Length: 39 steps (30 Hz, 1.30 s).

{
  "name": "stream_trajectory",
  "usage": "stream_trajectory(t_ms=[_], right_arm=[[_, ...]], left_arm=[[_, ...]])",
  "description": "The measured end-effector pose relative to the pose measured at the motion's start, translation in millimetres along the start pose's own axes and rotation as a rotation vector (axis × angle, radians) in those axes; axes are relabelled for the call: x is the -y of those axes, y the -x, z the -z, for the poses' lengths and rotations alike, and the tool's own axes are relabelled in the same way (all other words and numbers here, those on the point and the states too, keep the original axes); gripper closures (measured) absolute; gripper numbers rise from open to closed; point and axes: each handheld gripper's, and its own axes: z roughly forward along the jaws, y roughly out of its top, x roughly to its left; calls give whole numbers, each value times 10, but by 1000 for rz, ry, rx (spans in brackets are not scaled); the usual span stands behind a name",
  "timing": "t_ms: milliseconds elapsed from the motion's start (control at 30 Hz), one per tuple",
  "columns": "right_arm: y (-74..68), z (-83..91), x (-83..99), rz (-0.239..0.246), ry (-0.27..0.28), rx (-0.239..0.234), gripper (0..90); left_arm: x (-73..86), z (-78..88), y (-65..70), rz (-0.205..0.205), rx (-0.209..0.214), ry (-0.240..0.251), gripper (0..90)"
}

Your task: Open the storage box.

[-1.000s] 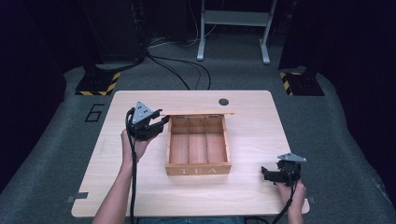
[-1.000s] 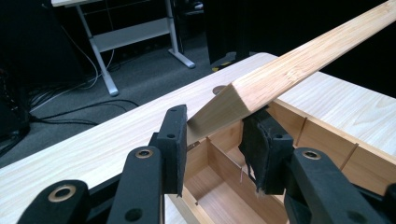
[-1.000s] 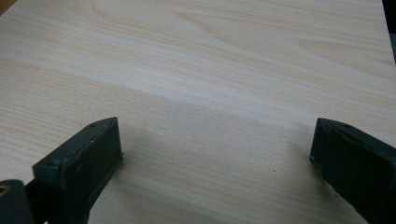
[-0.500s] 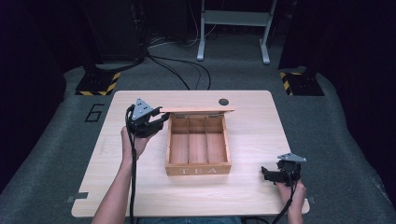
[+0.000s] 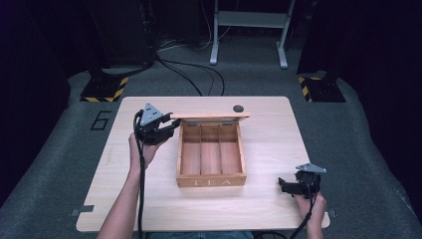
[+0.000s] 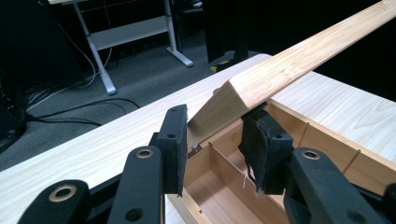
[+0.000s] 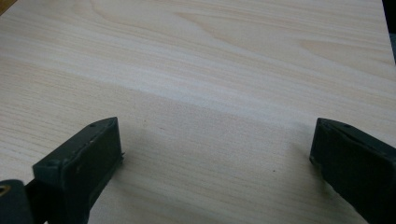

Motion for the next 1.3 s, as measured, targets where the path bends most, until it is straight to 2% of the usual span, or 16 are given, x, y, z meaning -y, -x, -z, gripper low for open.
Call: stream_trajectory(t_ms=[467,1300], right_arm=[[0,-1,0,0,0,0,16],[0,-1,-1,0,-2,1,13]], left_arm=[[6,2,2,3,4,0,612],[26,15,14,-14,1,-1,612]])
